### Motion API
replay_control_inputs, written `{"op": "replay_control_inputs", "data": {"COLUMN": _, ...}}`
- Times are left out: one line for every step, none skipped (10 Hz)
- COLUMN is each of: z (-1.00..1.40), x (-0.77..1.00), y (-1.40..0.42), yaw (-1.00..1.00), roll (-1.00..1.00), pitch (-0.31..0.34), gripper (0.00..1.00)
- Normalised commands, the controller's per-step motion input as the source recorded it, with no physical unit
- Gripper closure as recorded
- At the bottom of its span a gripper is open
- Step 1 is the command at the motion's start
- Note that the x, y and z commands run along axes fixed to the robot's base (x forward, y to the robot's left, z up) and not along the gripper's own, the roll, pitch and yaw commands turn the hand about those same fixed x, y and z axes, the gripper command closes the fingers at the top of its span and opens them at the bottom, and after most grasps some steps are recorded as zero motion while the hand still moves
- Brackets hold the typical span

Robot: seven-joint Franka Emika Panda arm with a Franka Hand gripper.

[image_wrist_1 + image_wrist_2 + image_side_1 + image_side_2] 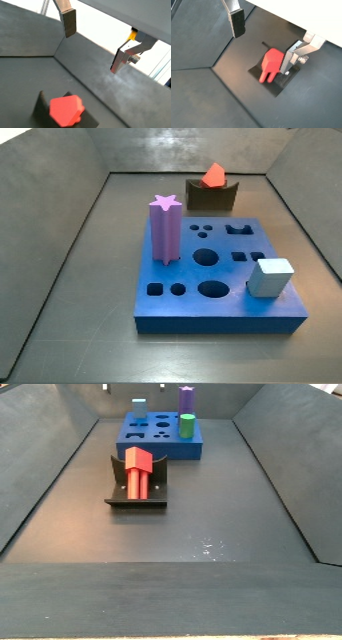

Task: Pick up the 3 prong object. Move up. Place the 3 prong object on the fixture. Regrasp the 3 prong object. Move to above the board. Insert the 3 prong object.
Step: Regrasp the 3 prong object.

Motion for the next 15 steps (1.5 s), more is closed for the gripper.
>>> {"op": "replay_control_inputs", "data": {"z": -0.02, "x": 0.1, "y": -0.04, "yaw": 0.15, "roll": 1.0, "pitch": 0.187, "gripper": 0.0}}
{"op": "replay_control_inputs", "data": {"z": -0.02, "x": 0.1, "y": -0.04, "yaw": 0.16, "roll": 0.82, "pitch": 0.173, "gripper": 0.0}}
{"op": "replay_control_inputs", "data": {"z": -0.02, "x": 0.11, "y": -0.05, "yaw": 0.19, "roll": 0.58, "pitch": 0.143, "gripper": 0.0}}
{"op": "replay_control_inputs", "data": {"z": -0.02, "x": 0.11, "y": -0.05, "yaw": 0.2, "roll": 0.4, "pitch": 0.122, "gripper": 0.0}}
{"op": "replay_control_inputs", "data": {"z": -0.01, "x": 0.1, "y": -0.03, "yaw": 0.2, "roll": 0.26, "pitch": 0.093, "gripper": 0.0}}
{"op": "replay_control_inputs", "data": {"z": -0.01, "x": 0.08, "y": -0.03, "yaw": 0.2, "roll": 0.18, "pitch": 0.044, "gripper": 0.0}}
{"op": "replay_control_inputs", "data": {"z": -1.0, "x": 0.04, "y": 0.07, "yaw": 0.26, "roll": 0.11, "pitch": -0.044, "gripper": 0.0}}
{"op": "replay_control_inputs", "data": {"z": -1.0, "x": 0.04, "y": 0.07, "yaw": 0.24, "roll": 0.1, "pitch": -0.056, "gripper": 0.0}}
{"op": "replay_control_inputs", "data": {"z": -1.0, "x": 0.05, "y": 0.07, "yaw": 0.18, "roll": 0.1, "pitch": -0.105, "gripper": 0.0}}
{"op": "replay_control_inputs", "data": {"z": -1.0, "x": 0.06, "y": 0.06, "yaw": 0.14, "roll": 0.09, "pitch": -0.138, "gripper": 0.0}}
{"op": "replay_control_inputs", "data": {"z": -1.0, "x": 0.06, "y": 0.06, "yaw": 0.11, "roll": 0.08, "pitch": -0.154, "gripper": 0.0}}
{"op": "replay_control_inputs", "data": {"z": -1.0, "x": 0.07, "y": 0.06, "yaw": 0.04, "roll": 0.08, "pitch": -0.163, "gripper": 0.0}}
{"op": "replay_control_inputs", "data": {"z": -1.0, "x": 0.08, "y": 0.05, "yaw": 0.02, "roll": 0.08, "pitch": -0.161, "gripper": 0.0}}
{"op": "replay_control_inputs", "data": {"z": -1.0, "x": 0.08, "y": 0.05, "yaw": -0.03, "roll": 0.08, "pitch": -0.141, "gripper": 0.0}}
{"op": "replay_control_inputs", "data": {"z": -1.0, "x": 0.09, "y": 0.05, "yaw": -0.04, "roll": 0.07, "pitch": -0.132, "gripper": 0.0}}
